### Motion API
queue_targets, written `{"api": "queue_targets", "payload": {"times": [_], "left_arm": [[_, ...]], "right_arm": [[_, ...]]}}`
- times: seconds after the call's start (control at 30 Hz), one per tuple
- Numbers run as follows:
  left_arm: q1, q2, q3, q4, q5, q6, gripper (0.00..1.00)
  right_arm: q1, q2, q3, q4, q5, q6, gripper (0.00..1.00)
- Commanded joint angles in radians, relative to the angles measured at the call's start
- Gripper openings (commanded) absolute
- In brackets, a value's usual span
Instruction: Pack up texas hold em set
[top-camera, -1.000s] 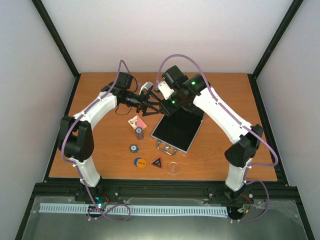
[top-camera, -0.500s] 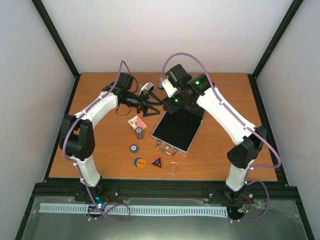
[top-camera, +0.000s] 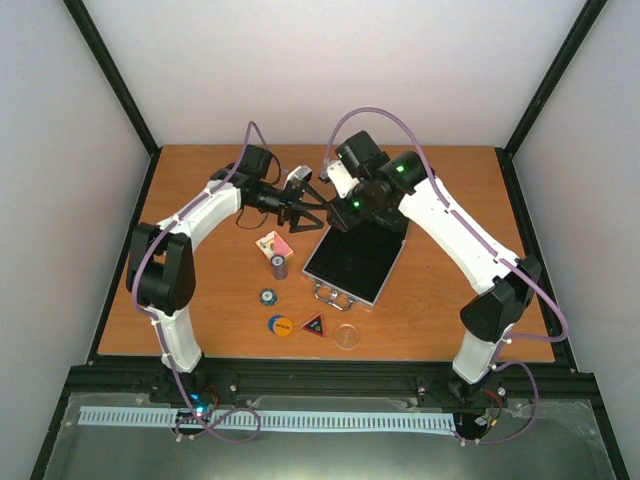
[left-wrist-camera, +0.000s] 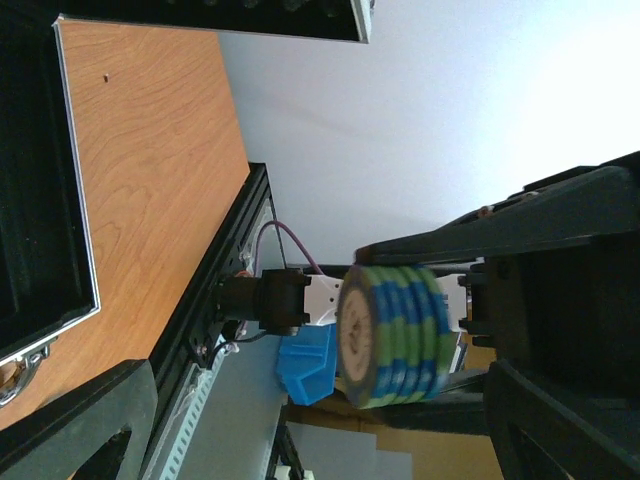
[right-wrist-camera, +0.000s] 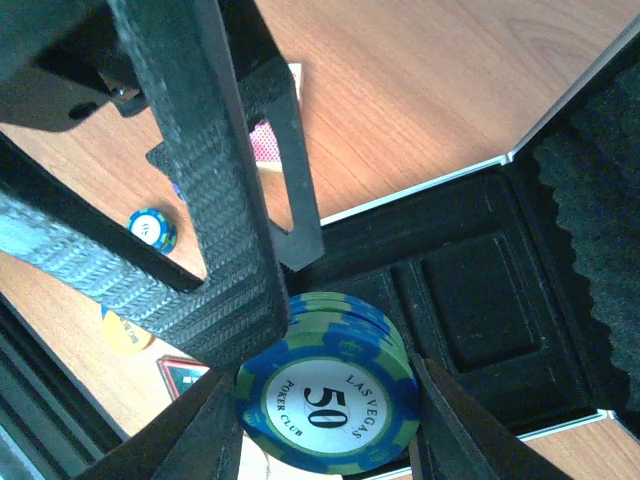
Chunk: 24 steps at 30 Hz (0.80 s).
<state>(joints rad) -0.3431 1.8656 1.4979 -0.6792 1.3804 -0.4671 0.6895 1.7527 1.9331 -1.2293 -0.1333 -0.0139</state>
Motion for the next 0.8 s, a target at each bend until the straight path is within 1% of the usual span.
{"api": "queue_targets", "payload": {"times": [0.0, 0.13, 0.33, 0.57, 0.77], "left_arm": [[-0.006, 0.008, 0.053, -0.015, 0.031, 0.011, 0.92], [-0.029, -0.005, 0.042, -0.010, 0.040, 0.011, 0.92], [-0.093, 0.012, 0.044, -0.036, 0.060, 0.045, 0.85], [-0.116, 0.005, 0.042, -0.037, 0.070, 0.056, 0.80], [-0.148, 0.028, 0.045, -0.063, 0.090, 0.096, 0.77]], "right_arm": [[0.001, -0.038, -0.021, 0.013, -0.028, 0.009, 0.03], [0.001, -0.035, -0.016, 0.019, -0.025, 0.008, 0.03], [0.002, -0.023, 0.012, 0.012, -0.019, 0.007, 0.03], [0.001, -0.024, 0.010, 0.008, -0.012, 0.006, 0.03], [0.001, -0.051, -0.025, -0.001, -0.052, 0.006, 0.03]]}}
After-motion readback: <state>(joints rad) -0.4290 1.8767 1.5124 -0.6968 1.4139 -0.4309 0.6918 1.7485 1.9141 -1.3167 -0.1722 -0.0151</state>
